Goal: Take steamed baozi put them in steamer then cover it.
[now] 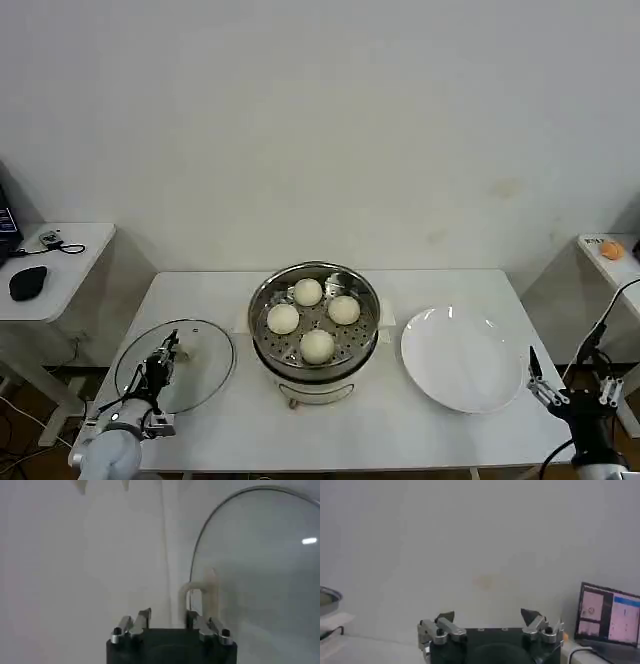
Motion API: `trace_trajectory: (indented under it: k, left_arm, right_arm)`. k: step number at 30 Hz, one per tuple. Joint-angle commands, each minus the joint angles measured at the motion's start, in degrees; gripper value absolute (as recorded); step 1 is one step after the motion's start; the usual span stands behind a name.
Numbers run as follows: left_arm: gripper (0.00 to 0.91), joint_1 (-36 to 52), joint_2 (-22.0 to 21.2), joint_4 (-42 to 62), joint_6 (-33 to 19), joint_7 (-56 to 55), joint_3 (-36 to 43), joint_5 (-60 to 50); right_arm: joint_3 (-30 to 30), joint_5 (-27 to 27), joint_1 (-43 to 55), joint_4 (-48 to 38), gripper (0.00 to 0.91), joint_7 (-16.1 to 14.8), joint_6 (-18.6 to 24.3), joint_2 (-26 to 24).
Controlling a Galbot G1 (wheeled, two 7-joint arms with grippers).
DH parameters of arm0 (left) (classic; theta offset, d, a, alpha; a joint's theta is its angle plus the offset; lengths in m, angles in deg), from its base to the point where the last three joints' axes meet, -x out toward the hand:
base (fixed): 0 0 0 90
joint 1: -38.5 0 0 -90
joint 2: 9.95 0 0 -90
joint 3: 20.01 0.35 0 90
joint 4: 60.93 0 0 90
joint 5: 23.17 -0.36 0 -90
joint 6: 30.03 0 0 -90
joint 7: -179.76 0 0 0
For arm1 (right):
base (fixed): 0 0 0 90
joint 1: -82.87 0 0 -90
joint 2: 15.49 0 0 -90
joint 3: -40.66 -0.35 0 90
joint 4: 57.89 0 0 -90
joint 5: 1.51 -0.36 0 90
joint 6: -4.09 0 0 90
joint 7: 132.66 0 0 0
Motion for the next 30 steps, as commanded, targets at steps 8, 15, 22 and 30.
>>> trace_trajectory:
  k: [8,15,22,30]
  left_arm:
    - [0.000,-5.0,1.0,-13.8,5.7,-3.2,-5.3,3.3]
    - [0.000,-6.6,2.1,-25.2,11.2,0.0,-7.1,3.8]
    - [0.000,-4.3,4.7,-31.6,16.5,5.7,-2.3,4.1]
    - [0.000,1.7,2.5,-35.8,21.3,11.8,10.0,1.3]
  right_arm:
    - [0.9,0.6,-0.3,0.4,0.907,-0.4,0.0,-0.3]
    - [1.2,1.3,0.0,-0.8,0.907,-0.8,0.3,-1.0]
    - [1.0,2.8,0.3,-2.1,0.907,-1.1,0.7,-1.1]
    - [2.2,4.5,0.7,-2.6,0.907,-1.2,1.3,-0.3]
